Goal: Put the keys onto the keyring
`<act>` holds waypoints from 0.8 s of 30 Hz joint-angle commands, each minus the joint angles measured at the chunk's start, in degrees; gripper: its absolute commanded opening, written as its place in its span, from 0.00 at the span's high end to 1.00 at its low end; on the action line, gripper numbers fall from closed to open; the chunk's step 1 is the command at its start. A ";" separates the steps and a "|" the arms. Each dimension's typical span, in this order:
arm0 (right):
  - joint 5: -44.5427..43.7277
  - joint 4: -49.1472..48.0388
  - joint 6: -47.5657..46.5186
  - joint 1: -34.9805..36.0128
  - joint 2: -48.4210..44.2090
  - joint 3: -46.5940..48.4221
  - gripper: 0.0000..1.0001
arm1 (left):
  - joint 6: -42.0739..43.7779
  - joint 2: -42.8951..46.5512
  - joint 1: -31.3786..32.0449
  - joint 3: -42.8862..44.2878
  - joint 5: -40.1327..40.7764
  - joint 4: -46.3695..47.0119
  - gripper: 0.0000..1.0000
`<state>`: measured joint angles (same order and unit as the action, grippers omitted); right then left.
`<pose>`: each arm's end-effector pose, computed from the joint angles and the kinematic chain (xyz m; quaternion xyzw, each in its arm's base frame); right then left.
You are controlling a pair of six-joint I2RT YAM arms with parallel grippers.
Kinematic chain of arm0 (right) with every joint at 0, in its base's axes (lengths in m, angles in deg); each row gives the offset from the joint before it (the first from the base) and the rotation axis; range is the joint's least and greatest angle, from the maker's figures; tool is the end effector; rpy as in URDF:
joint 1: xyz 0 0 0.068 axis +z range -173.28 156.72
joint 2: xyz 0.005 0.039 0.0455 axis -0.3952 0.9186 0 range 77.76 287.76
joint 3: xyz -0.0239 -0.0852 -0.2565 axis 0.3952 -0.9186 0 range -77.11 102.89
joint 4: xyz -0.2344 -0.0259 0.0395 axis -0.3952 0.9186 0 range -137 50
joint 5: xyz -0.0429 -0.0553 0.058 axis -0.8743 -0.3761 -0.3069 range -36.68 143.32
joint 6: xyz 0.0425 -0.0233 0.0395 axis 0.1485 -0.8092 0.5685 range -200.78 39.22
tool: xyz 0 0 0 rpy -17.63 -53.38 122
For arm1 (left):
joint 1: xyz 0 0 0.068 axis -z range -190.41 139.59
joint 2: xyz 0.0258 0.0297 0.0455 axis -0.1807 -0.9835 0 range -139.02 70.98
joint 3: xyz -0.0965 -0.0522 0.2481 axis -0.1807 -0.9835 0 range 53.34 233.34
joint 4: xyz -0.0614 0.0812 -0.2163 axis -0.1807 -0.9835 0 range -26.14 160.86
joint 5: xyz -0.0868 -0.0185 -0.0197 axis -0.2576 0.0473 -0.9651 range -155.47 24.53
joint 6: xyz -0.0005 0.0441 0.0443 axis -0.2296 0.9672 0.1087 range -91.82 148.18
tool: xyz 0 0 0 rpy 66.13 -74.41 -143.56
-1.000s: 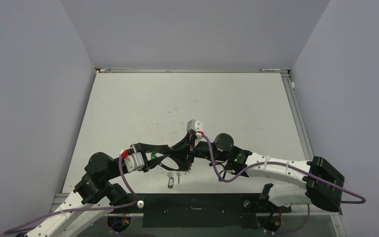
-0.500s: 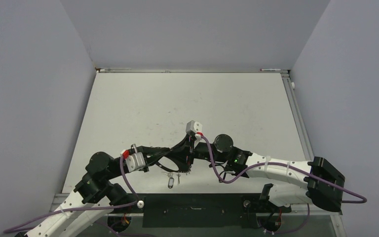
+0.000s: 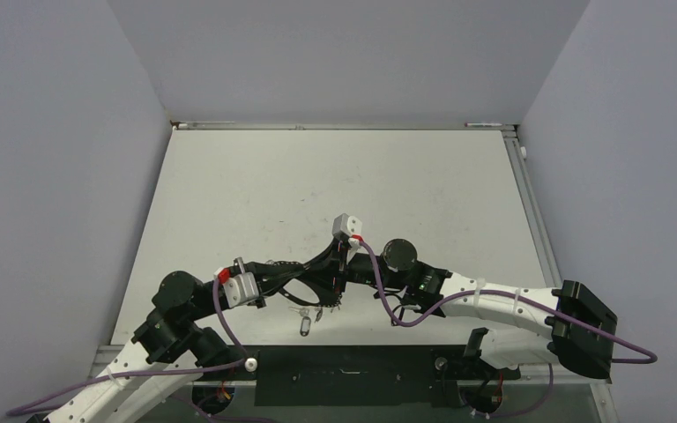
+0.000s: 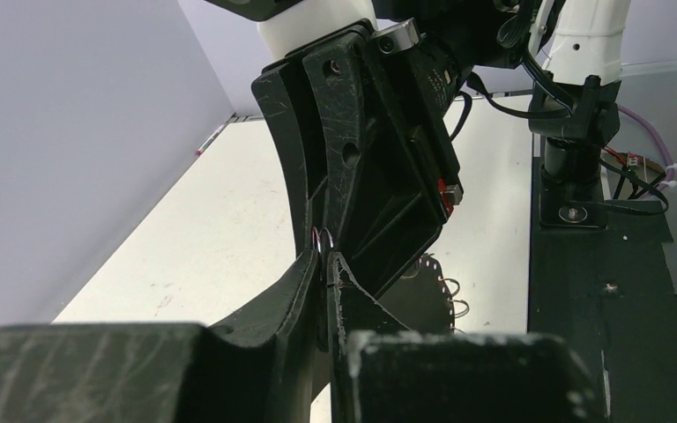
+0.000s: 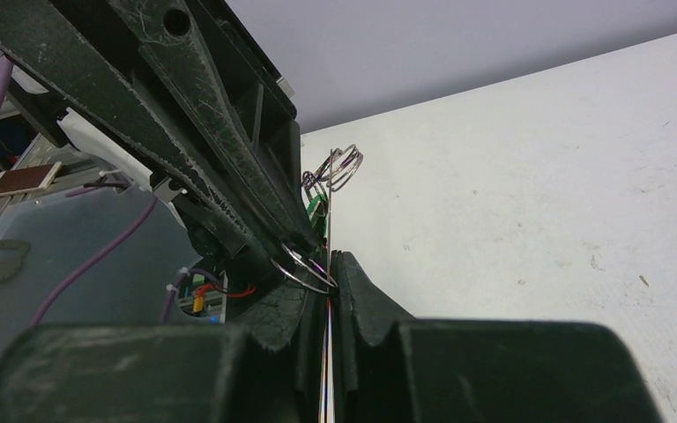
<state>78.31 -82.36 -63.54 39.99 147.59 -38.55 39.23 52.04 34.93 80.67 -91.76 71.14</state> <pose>0.1018 0.2470 0.3048 -0.4058 0.5504 0.5742 0.4501 0.0532 -0.0838 0.3078 0.4518 0.4778 -0.3593 0.6621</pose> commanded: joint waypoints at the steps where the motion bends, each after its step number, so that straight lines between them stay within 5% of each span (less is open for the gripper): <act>1: 1.71 -6.09 0.86 1.45 -2.73 3.54 0.95 | 0.11 -0.96 0.09 -0.09 0.26 0.43 0.98; 9: 2.57 -6.74 1.72 2.10 -3.19 4.19 0.95 | 0.29 -1.54 0.02 0.08 1.13 -0.17 0.92; 13: 2.69 -7.36 2.07 2.45 -3.45 4.15 0.95 | 0.11 -1.41 0.07 0.09 1.15 -0.19 1.00; 21: 2.66 -6.19 1.02 3.00 -2.88 4.26 0.95 | -2.44 -1.17 0.10 1.79 2.34 -2.12 1.00; 24: 1.48 1.18 -2.30 2.99 -3.00 5.79 0.73 | -2.85 -1.82 0.10 3.27 3.51 -4.82 1.00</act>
<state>77.90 -81.40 -62.73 41.04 147.39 -37.89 37.61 51.89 34.93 81.28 -91.21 71.09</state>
